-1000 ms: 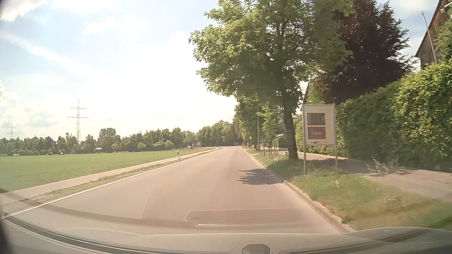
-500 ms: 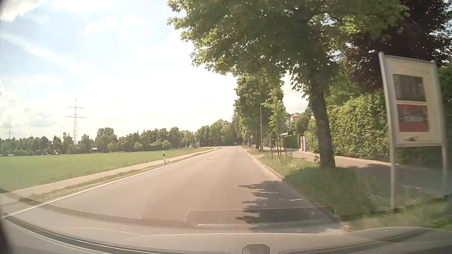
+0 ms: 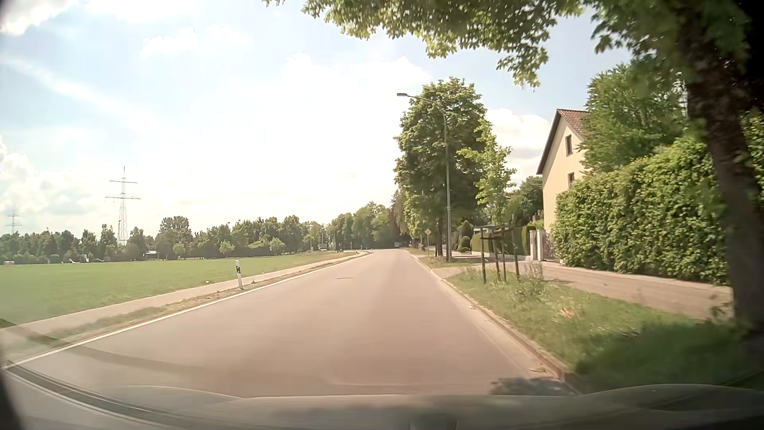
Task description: Follow the waypoints while adhering to traffic rules and regulations
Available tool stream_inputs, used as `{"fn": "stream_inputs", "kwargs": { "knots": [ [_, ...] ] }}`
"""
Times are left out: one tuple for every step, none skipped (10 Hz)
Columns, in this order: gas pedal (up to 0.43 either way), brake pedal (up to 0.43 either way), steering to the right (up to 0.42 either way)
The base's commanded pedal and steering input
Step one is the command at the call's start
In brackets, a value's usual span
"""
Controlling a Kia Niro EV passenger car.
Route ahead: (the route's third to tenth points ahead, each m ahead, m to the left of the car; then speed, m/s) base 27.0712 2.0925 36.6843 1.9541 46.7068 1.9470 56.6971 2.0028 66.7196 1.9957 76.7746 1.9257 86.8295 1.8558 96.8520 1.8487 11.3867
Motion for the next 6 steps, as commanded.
{"fn": "stream_inputs", "kwargs": {
  "knots": [
    [0.169, 0.0, -0.002],
    [0.169, 0.0, -0.002],
    [0.169, 0.0, -0.002],
    [0.169, 0.0, -0.003],
    [0.169, 0.0, -0.003],
    [0.169, 0.0, -0.003]
  ]
}}
